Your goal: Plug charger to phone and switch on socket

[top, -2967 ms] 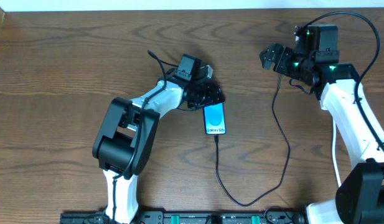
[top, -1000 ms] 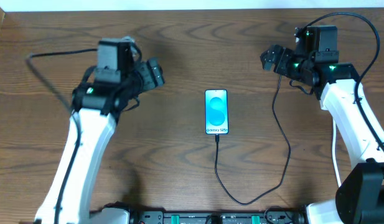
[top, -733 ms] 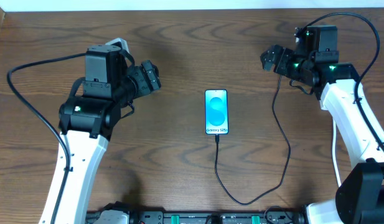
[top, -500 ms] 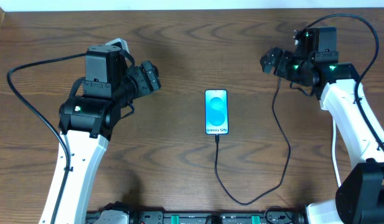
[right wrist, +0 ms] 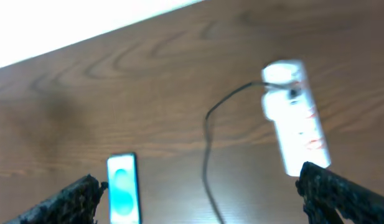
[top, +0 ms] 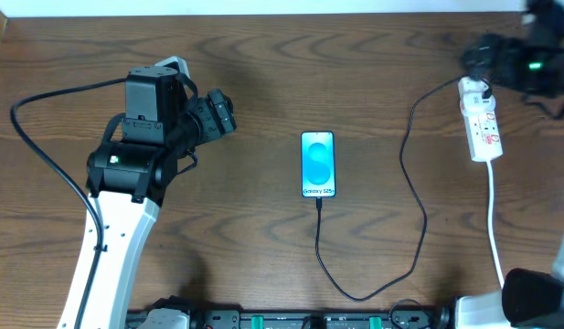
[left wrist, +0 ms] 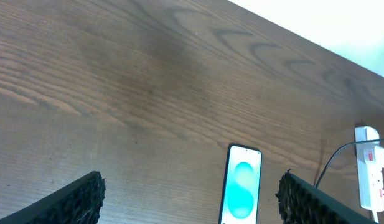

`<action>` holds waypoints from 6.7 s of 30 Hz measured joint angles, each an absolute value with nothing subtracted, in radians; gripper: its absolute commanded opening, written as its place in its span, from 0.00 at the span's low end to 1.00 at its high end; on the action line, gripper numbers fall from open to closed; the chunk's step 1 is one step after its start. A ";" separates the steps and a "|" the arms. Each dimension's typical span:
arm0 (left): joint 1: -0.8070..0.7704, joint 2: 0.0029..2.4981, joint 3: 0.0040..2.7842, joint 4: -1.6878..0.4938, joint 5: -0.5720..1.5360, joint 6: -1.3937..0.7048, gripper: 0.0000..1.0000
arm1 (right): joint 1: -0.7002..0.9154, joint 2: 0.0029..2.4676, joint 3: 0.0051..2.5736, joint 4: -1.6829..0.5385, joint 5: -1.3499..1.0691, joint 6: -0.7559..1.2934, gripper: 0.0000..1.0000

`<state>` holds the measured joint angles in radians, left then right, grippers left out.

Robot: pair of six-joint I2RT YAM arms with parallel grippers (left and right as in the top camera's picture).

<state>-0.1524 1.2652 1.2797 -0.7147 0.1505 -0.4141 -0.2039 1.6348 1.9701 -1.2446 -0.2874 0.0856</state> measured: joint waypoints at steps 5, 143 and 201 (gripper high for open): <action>-0.152 1.265 1.280 -0.715 0.150 -0.414 0.89 | -0.328 1.632 2.003 -1.284 -0.293 0.015 0.99; -0.152 1.265 1.280 -0.715 0.151 -0.414 0.89 | -0.358 2.301 1.935 -1.161 -0.339 -0.291 0.99; -0.152 1.265 1.280 -0.715 0.150 -0.414 0.89 | -0.381 2.300 1.902 -1.065 -0.440 -0.272 0.99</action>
